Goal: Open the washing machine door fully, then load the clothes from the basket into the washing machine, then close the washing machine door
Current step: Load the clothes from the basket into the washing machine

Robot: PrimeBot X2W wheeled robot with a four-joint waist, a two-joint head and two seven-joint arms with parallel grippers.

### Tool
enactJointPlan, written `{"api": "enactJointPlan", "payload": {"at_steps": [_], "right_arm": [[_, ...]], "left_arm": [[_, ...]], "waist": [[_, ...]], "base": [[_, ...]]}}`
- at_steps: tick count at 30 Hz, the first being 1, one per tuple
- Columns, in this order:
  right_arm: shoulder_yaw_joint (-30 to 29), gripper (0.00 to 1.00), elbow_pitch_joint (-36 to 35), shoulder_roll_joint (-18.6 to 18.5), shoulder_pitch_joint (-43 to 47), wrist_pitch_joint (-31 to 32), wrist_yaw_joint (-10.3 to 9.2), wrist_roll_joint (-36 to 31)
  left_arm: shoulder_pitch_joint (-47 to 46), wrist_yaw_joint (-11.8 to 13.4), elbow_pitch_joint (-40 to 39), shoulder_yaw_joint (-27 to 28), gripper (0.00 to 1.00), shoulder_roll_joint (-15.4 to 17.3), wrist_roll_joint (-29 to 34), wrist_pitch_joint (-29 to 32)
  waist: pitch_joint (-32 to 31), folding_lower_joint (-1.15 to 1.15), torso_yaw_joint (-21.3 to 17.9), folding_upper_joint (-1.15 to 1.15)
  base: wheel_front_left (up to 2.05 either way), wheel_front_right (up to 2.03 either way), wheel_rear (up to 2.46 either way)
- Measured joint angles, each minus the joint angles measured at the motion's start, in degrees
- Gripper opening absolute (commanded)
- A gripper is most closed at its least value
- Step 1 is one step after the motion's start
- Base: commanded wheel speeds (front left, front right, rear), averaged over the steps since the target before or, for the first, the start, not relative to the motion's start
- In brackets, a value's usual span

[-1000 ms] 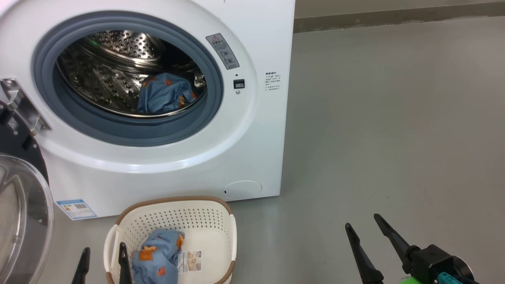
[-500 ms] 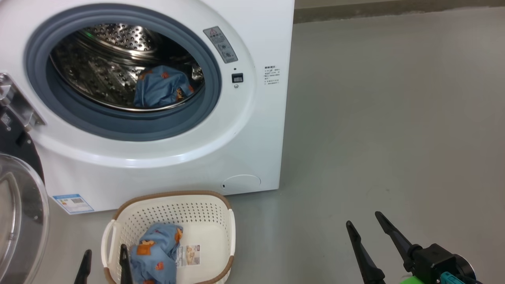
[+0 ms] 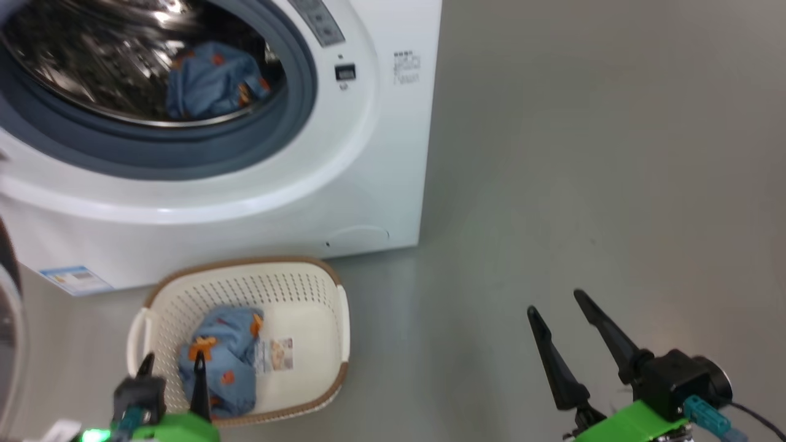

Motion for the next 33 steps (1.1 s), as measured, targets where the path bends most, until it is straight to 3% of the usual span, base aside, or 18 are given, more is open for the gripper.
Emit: {"api": "enactJointPlan", "payload": {"at_steps": [14,22,33], "right_arm": [[5.4,1.00,3.6,-0.2,-12.5,-5.9,0.00,3.6],[9.5,1.00,7.4,-0.3,-18.6,-8.6,0.00,8.0],[12.4,1.00,7.8,-0.3,-24.5,-9.3,0.00,13.4]], "left_arm": [[-27.3,-8.6,29.4,-7.1,1.00,-0.7,7.1,7.8],[-34.1,-11.0,38.1,-7.6,1.00,3.0,8.4,9.9],[-41.6,-14.1,43.2,-7.3,1.00,10.1,8.6,13.0]], "waist": [[15.0,0.00,-3.9,0.00],[22.7,0.00,-8.1,0.00],[33.8,0.00,-15.8,0.00]], "base": [[0.00,0.00,0.00],[0.00,0.00,0.00],[0.00,0.00,0.00]]}}
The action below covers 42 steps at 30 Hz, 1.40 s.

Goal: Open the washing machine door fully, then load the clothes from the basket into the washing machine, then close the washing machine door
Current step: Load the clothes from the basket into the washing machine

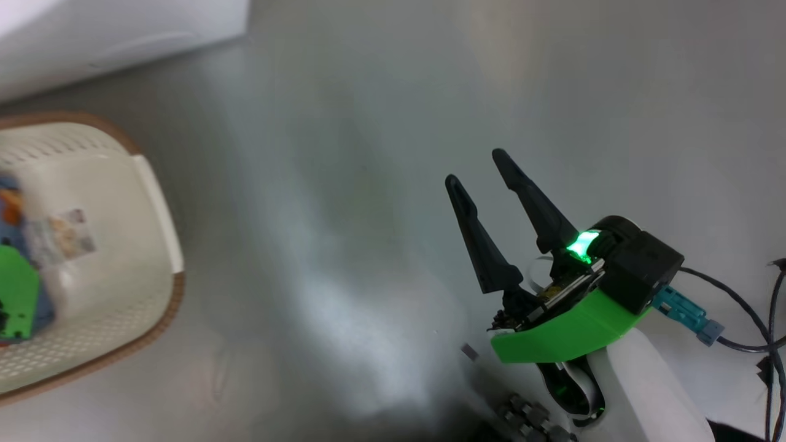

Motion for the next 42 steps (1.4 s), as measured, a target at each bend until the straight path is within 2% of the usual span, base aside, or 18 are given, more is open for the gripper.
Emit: {"api": "enactJointPlan", "payload": {"at_steps": [10,15,16,19,26,31,37,42], "right_arm": [[0.9,1.00,-1.0,0.1,-1.7,-0.2,0.00,1.3],[0.9,1.00,-1.3,0.2,-2.5,-0.2,0.00,1.4],[1.0,1.00,-1.3,0.2,-2.5,-0.2,0.00,1.4],[1.0,1.00,-1.3,0.2,-2.5,-0.2,0.00,1.4],[0.3,1.00,-1.3,0.2,-2.6,-0.2,0.00,1.4],[-1.5,1.00,-1.3,0.2,-2.6,-0.2,0.00,0.9],[-3.4,1.00,-1.3,0.2,-2.5,-0.2,0.00,-1.6],[-5.1,1.00,-1.1,0.1,-2.1,-0.2,0.00,-4.4]], "left_arm": [[-6.0,-0.3,1.4,1.2,1.00,4.7,-0.6,5.1],[-7.0,1.2,1.8,2.6,1.00,5.2,-2.6,7.0],[-7.1,1.6,1.8,2.6,0.96,5.3,-2.6,7.2],[-7.1,2.3,1.8,2.5,0.00,5.4,-2.6,7.7],[-7.1,3.8,0.7,2.6,0.00,5.1,-3.4,8.3],[-7.1,4.4,-1.4,3.3,0.00,2.5,-4.5,5.8],[-7.1,4.8,-2.4,5.3,0.00,-1.4,-7.6,-1.1],[-6.4,5.3,-3.8,8.4,0.00,-5.6,-11.2,-9.8]], "waist": [[9.0,0.00,-4.4,0.00],[11.8,0.00,-6.1,0.00],[12.0,0.00,-6.4,0.00],[12.4,0.00,-6.7,0.00],[12.1,0.00,-6.0,0.00],[11.6,0.00,-3.8,0.00],[10.0,0.00,-0.4,0.00],[7.4,0.00,2.4,0.00]], "base": [[0.00,0.00,0.00],[0.00,0.00,0.00],[0.00,0.00,0.00],[0.00,0.00,0.00],[0.00,0.00,0.00],[0.00,0.00,0.00],[0.00,0.00,0.00],[0.00,0.00,0.00]]}}
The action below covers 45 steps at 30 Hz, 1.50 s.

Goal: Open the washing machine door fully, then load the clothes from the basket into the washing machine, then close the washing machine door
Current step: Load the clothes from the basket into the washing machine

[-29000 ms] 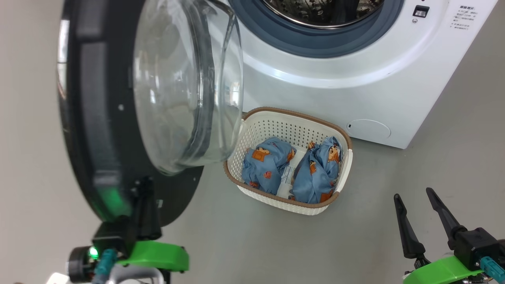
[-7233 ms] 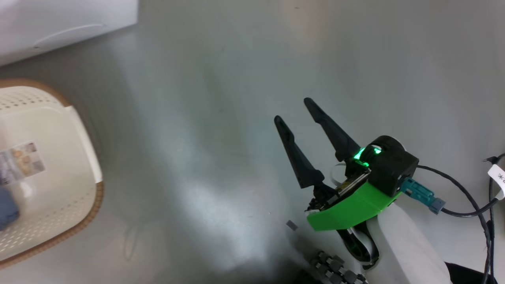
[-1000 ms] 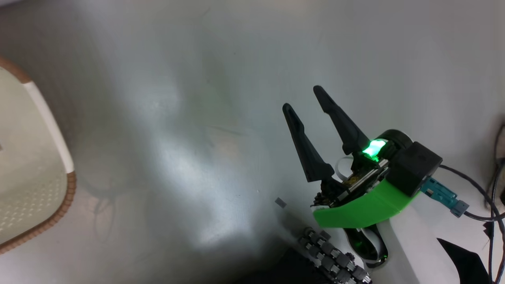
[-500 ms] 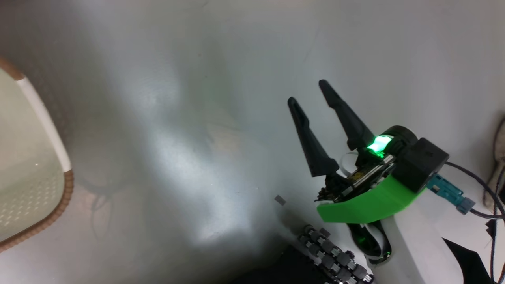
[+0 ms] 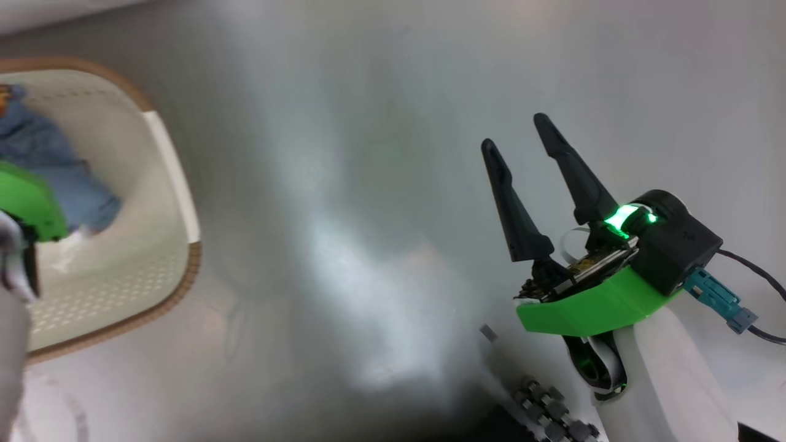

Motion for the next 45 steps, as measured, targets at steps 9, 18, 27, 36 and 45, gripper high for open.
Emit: {"api": "enactJointPlan", "payload": {"at_steps": [9,18,27,36,45], "right_arm": [[-3.9,1.00,1.1,-0.7,4.3,0.0,0.00,-4.5],[-7.3,1.00,1.1,-1.2,9.5,1.4,0.00,-6.1],[-8.7,1.00,-0.2,-1.2,15.7,4.2,0.00,-7.2],[-9.2,1.00,-1.9,-0.8,21.0,6.3,0.00,-7.6],[-9.3,1.00,-4.4,-0.3,25.3,8.3,0.00,-7.8]], "left_arm": [[7.4,1.0,-6.0,4.6,0.00,-6.2,-3.6,-9.6],[24.1,3.8,-31.7,12.2,0.00,-9.6,2.8,-9.7],[39.4,4.1,-48.5,13.0,0.00,-12.2,9.6,-9.7],[49.7,5.1,-56.5,10.8,0.00,-11.7,11.2,-8.9],[56.1,5.3,-60.5,9.4,0.00,-10.7,11.2,-6.2]], "waist": [[-6.9,0.00,4.9,0.00],[-15.9,0.00,9.2,0.00],[-26.2,0.00,12.5,0.00],[-35.1,0.00,14.8,0.00],[-43.1,0.00,16.3,0.00]], "base": [[0.00,0.00,0.00],[0.00,0.00,0.00],[0.00,0.00,0.00],[0.00,0.00,0.00],[0.00,0.00,0.00]]}}
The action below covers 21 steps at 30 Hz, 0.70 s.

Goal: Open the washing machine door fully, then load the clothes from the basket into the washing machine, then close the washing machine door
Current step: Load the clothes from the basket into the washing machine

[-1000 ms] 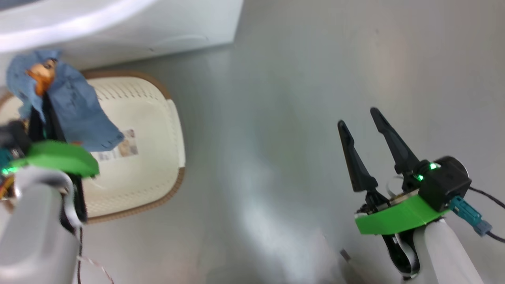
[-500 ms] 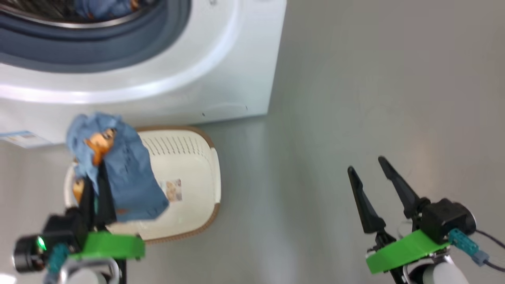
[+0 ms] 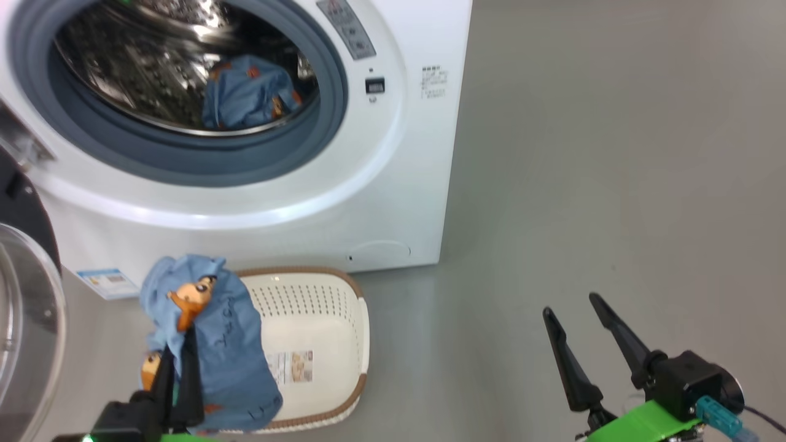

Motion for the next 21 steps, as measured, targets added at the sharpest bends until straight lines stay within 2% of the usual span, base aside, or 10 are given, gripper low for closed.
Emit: {"api": "enactJointPlan", "payload": {"at_steps": [11,21], "right_arm": [[0.0,1.00,-1.8,0.3,4.6,1.9,0.00,-0.7],[-0.2,1.00,-2.7,0.4,6.2,1.9,0.00,-0.7]], "left_arm": [[4.0,0.1,-1.1,-1.0,0.00,0.7,-0.6,1.3],[4.9,0.2,-1.3,-0.9,0.00,1.1,-1.6,1.7]], "waist": [[-6.6,0.00,0.0,0.00],[-7.9,0.00,-0.5,0.00]], "base": [[0.00,0.00,0.00],[0.00,0.00,0.00]]}}
